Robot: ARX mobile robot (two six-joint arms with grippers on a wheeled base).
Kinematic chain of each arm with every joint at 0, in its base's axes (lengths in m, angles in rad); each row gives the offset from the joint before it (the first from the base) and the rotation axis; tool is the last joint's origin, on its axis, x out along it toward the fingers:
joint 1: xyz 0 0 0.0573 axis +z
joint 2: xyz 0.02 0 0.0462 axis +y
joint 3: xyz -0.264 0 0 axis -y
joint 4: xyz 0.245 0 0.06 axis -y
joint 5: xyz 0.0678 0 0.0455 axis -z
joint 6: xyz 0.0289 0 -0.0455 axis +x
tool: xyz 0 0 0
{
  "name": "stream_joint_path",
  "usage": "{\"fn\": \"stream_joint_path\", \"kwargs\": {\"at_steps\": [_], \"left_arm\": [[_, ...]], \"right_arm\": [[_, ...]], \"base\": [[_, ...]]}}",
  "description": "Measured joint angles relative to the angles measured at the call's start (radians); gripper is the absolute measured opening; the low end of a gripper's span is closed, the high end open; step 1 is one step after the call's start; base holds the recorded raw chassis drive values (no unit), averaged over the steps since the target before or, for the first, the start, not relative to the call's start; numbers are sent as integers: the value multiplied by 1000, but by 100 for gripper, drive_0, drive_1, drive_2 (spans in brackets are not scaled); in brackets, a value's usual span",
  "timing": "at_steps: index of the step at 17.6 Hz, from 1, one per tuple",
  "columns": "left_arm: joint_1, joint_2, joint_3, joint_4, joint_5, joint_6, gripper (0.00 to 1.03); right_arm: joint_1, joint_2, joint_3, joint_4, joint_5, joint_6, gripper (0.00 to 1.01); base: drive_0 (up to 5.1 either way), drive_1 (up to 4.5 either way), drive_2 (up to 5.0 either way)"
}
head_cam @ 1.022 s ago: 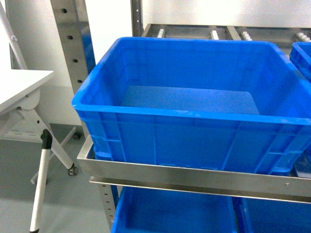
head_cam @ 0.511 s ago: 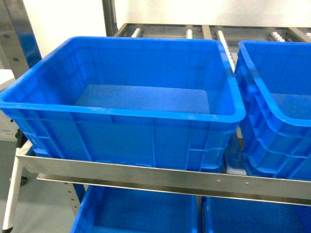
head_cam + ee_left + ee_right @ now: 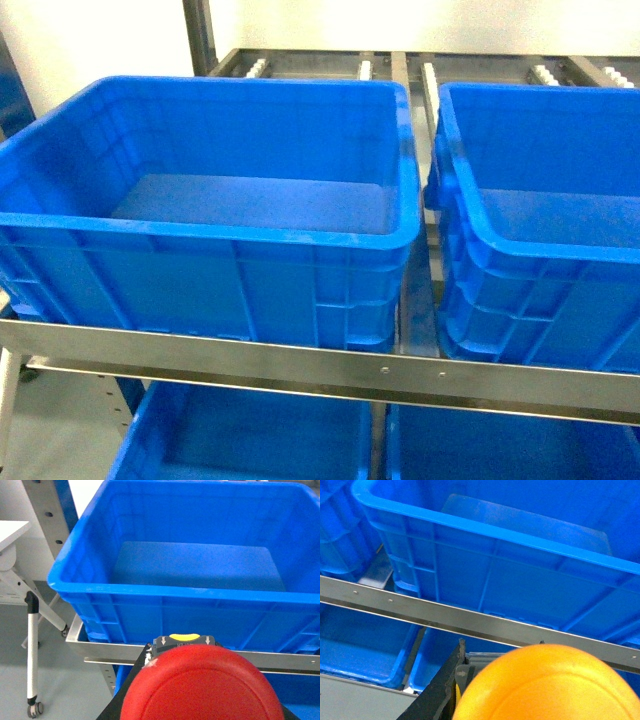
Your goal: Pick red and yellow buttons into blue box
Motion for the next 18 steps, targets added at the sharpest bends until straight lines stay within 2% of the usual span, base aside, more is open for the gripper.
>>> {"fn": "stream_joint_path", "kwargs": {"at_steps": [14, 18], "left_arm": [[0, 0, 0, 1, 0, 0, 25], [-1, 0, 0, 0, 5, 0, 25]], "right_arm": [[0, 0, 0, 1, 0, 0, 35], [0, 0, 0, 0, 3, 0, 35]], "base": [[502, -240, -240], [0, 0, 0]]}}
